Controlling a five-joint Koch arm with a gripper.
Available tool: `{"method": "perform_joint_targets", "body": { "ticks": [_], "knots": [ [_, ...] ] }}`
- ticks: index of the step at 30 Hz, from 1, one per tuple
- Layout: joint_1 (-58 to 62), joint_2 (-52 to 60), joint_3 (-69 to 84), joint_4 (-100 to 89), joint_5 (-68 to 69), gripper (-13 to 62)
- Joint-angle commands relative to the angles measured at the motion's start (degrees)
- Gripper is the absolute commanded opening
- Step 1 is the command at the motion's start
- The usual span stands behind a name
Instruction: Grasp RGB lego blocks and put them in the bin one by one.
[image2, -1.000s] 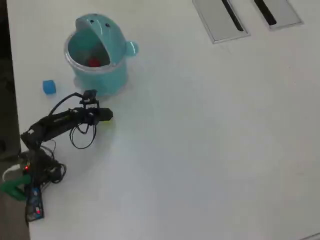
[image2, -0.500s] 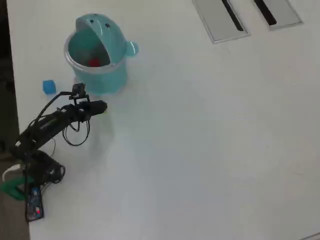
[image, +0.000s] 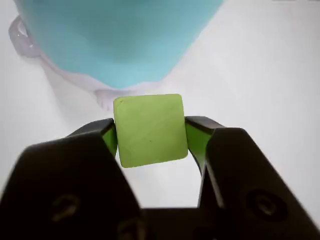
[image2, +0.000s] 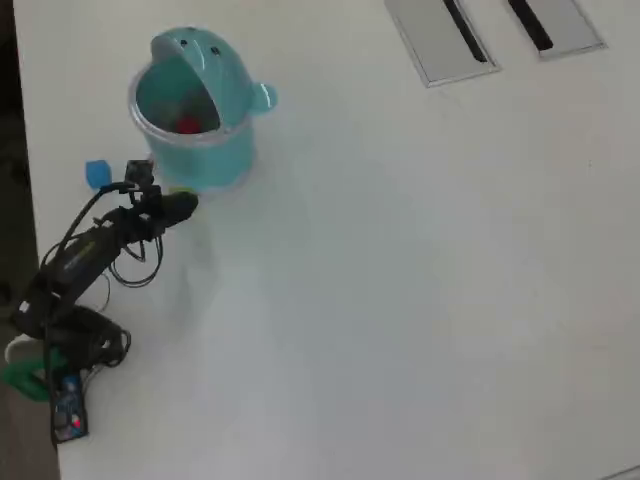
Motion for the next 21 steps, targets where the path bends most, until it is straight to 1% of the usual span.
{"method": "perform_joint_targets", "body": {
  "ticks": [1,8,11,17,21],
  "knots": [
    [-0.2,3.0,-3.7,-1.4,1.7,18.0],
    [-0.7,6.7,-4.5,-6.4,9.3,17.5],
    [-3.5,7.7,-4.4,-10.3,14.7,12.5],
    [-5.9,7.5,-7.2,-18.3,20.1,12.5],
    [-7.0,5.9,-13.0,-22.9,24.9,12.4]
  ]
}}
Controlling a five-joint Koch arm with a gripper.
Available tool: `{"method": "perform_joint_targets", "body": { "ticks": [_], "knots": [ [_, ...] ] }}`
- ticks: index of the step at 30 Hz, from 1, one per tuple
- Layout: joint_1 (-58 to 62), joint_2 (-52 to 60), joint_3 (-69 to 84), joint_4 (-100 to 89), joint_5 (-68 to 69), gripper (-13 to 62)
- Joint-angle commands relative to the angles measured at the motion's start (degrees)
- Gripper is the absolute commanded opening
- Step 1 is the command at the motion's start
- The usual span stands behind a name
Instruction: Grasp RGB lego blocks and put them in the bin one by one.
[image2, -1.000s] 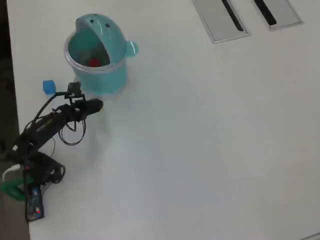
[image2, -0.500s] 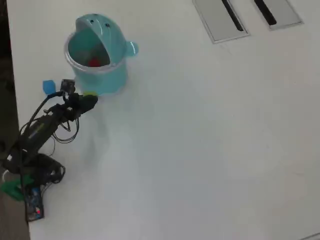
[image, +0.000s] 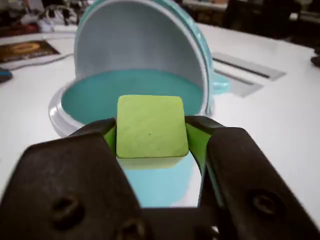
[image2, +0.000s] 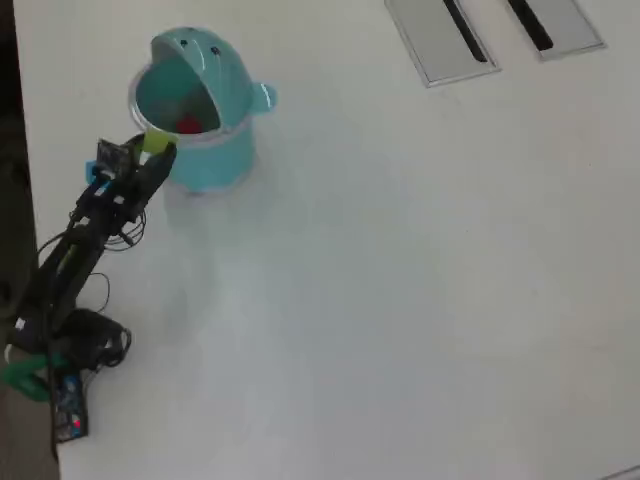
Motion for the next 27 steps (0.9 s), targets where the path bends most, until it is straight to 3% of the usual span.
{"method": "perform_joint_targets", "body": {
  "ticks": [1,11,13,27],
  "knots": [
    [-0.9,0.3,-5.3,-5.5,1.1,12.4],
    [-9.1,-5.9,-14.4,-8.9,3.4,12.3],
    [-12.2,-18.0,-26.6,-10.0,3.3,10.0],
    [-12.7,-39.1,-45.8,-11.9,1.1,10.7]
  ]
}}
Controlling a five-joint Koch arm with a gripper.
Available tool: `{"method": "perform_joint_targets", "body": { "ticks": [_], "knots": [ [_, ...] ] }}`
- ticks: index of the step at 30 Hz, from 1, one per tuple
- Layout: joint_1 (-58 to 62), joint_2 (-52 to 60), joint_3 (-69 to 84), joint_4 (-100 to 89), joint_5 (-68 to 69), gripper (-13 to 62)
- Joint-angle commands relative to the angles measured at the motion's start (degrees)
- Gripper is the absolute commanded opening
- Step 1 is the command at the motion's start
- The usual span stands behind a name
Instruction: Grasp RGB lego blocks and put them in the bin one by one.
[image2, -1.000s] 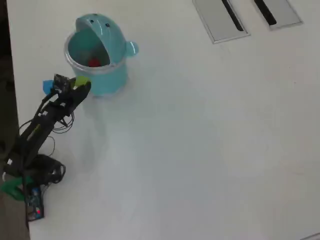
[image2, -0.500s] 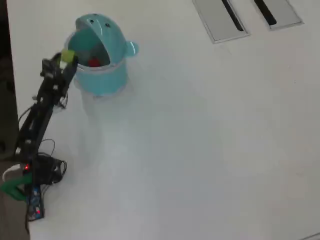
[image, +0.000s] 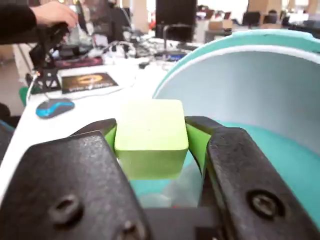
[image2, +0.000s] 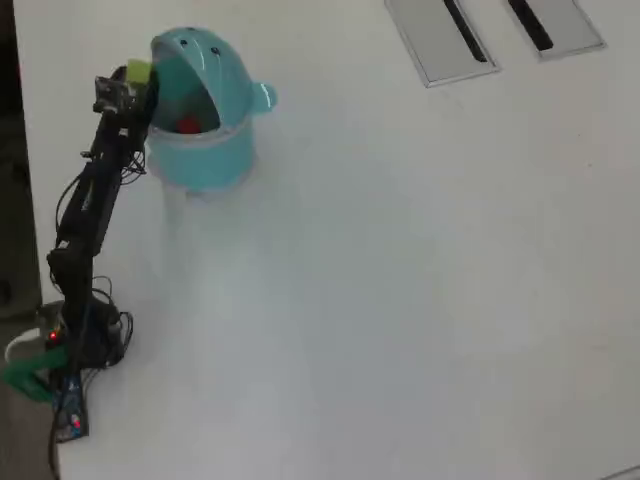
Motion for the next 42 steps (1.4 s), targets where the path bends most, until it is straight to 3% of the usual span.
{"method": "perform_joint_targets", "body": {
  "ticks": [1,7,11,25,33,42],
  "knots": [
    [0.4,0.7,-5.6,-5.7,-2.4,11.5],
    [4.5,1.1,-3.2,-8.6,-8.8,23.2],
    [5.2,2.2,-0.8,-8.7,-11.5,27.1],
    [-2.1,11.8,13.4,-13.7,-8.9,27.9],
    [-6.5,23.0,37.0,-23.1,-6.4,27.4],
    [-12.0,30.8,51.8,-23.3,-6.8,27.5]
  ]
}}
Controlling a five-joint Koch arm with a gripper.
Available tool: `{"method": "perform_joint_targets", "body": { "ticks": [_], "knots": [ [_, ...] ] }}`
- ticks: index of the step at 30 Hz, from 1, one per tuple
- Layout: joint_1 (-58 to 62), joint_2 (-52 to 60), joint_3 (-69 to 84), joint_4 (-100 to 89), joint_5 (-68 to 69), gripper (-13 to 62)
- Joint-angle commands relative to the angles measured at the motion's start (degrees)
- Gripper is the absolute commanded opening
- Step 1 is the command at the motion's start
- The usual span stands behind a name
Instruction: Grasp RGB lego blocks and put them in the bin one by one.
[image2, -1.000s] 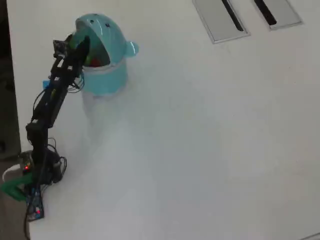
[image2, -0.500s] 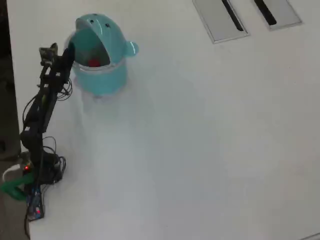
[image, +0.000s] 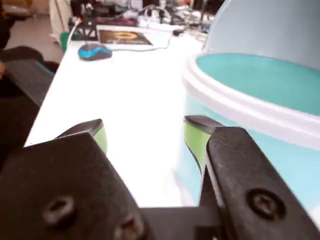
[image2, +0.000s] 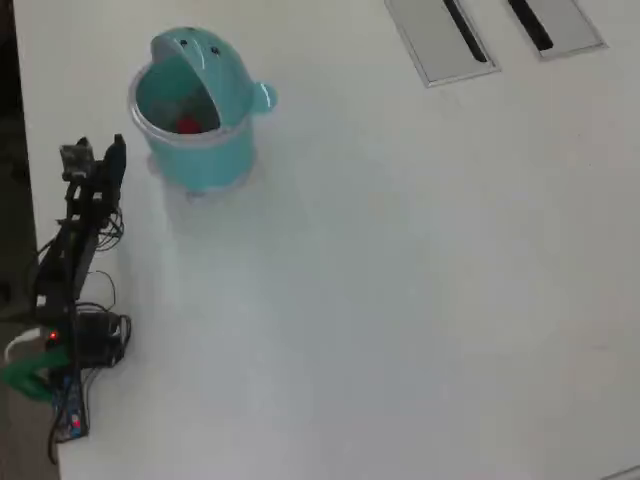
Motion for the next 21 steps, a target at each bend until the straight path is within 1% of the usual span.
{"method": "perform_joint_targets", "body": {
  "ticks": [1,9,13,21],
  "knots": [
    [-1.8,3.1,0.1,-5.7,-0.4,27.5],
    [-7.8,5.9,12.0,-8.4,-0.9,27.5],
    [-8.6,6.2,13.5,-7.5,-1.2,27.5],
    [-10.1,-1.8,12.0,-7.7,-2.3,27.5]
  ]
}}
